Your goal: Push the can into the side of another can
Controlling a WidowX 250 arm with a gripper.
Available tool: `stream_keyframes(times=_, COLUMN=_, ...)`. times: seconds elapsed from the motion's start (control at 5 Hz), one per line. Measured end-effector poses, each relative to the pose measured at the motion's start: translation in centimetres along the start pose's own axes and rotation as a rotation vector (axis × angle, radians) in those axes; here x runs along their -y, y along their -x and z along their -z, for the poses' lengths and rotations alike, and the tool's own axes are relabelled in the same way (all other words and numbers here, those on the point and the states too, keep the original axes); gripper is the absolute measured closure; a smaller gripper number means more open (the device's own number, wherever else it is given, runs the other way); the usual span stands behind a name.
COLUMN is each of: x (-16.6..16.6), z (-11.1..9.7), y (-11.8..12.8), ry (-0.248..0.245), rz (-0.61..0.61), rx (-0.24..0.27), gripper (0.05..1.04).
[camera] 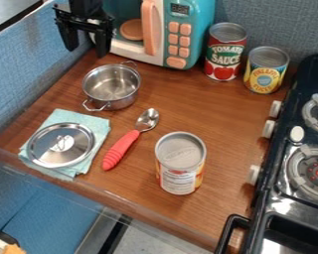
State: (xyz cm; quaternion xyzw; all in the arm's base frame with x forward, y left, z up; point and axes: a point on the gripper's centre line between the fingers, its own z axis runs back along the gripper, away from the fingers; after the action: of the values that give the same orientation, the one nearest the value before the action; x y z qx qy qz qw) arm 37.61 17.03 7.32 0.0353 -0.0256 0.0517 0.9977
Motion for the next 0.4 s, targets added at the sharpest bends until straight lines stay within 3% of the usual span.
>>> stream_keyframes(times=0.2, x=0.5, z=1.9, y=0.5, ry=0.021, rz=0.000, rx=-0.043, gripper=0.083)
stream_keyframes(times=0.4, x=2.9, z=2.9, y=4.0, ry=0.079, rz=0.029, rx=-0.134, gripper=0.083)
